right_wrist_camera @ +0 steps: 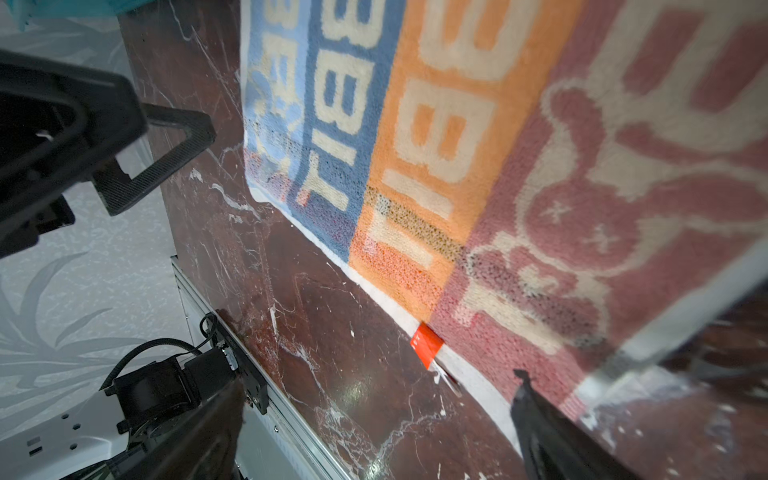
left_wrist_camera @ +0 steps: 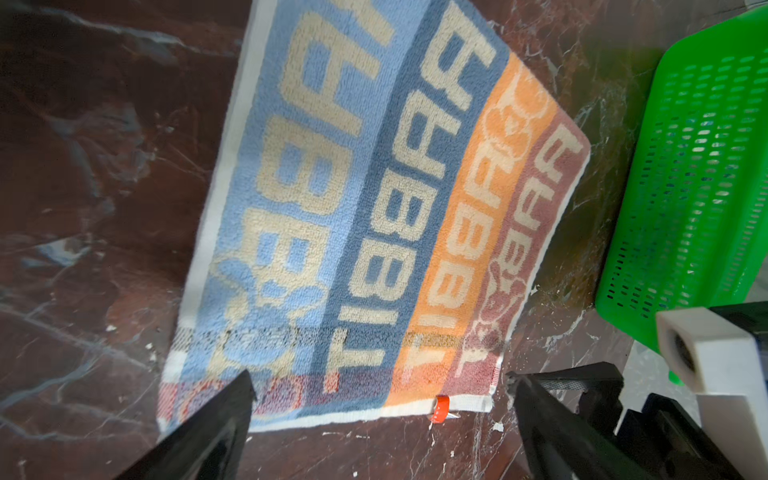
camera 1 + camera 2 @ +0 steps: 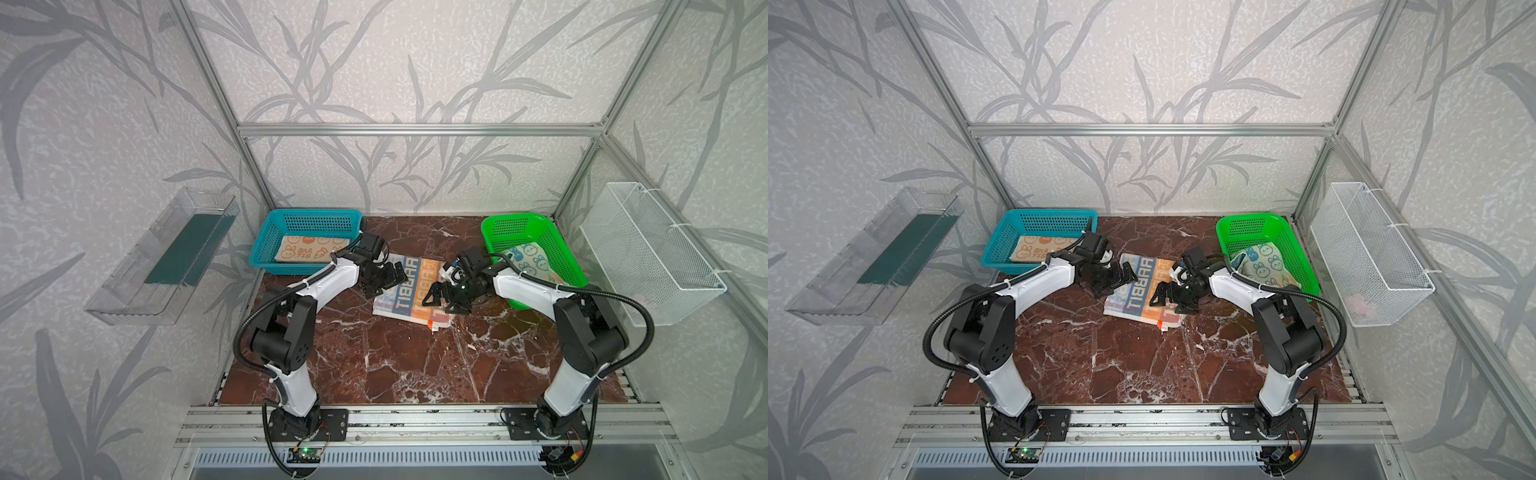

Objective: Fold and stack the towels
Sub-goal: 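Press the folded edge down and open both grippers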

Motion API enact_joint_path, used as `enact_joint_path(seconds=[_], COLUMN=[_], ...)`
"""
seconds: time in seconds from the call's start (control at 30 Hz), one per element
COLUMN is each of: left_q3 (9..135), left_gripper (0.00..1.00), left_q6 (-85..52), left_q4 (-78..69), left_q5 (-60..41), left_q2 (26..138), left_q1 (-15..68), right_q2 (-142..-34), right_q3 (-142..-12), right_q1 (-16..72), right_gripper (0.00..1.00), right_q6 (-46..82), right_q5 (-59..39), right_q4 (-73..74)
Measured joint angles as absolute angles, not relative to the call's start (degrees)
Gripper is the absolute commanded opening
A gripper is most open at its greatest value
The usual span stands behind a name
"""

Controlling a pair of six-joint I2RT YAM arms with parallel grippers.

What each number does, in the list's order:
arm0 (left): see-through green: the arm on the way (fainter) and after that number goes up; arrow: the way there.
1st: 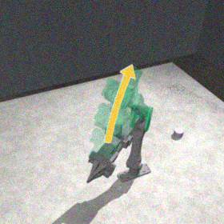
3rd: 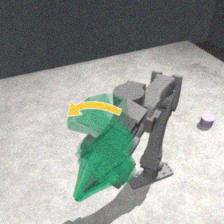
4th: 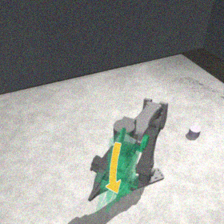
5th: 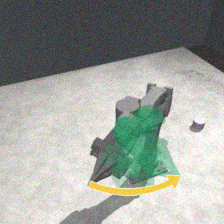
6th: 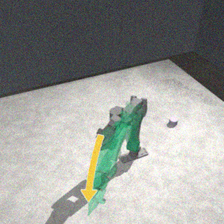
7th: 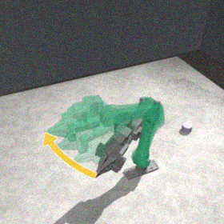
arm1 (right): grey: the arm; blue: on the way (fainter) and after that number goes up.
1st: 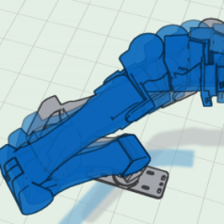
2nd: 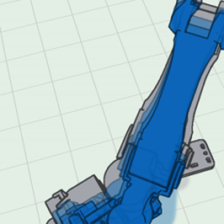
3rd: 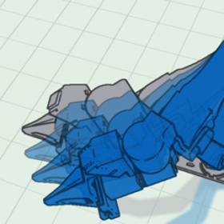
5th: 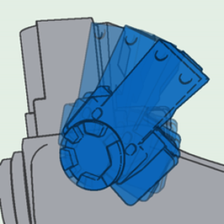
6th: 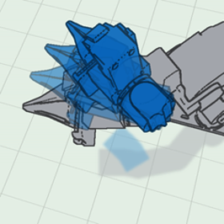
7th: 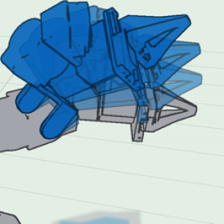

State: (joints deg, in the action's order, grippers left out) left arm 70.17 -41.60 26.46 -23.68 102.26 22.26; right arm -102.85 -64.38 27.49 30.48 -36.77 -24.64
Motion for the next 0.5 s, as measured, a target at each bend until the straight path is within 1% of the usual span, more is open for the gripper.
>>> enact_joint_path(seconds=[0.3, 0.5], left_q3=[60.05, 56.29], left_gripper=[0.99, 0.99], left_q6=[-44.14, -46.85], left_q4=[19.66, 15.51], left_q5=[-23.46, -22.2], left_q2=[101.1, 98.67], left_q1=[23.83, 28.73], right_q2=[-105.08, -104.47], right_q3=[-62.0, -61.76], right_q1=[25.78, 23.59], right_gripper=[0.99, 0.99], right_q6=[28.75, 23.9], right_q5=[-38.15, -39.53], right_q4=[-23.55, -26.72])
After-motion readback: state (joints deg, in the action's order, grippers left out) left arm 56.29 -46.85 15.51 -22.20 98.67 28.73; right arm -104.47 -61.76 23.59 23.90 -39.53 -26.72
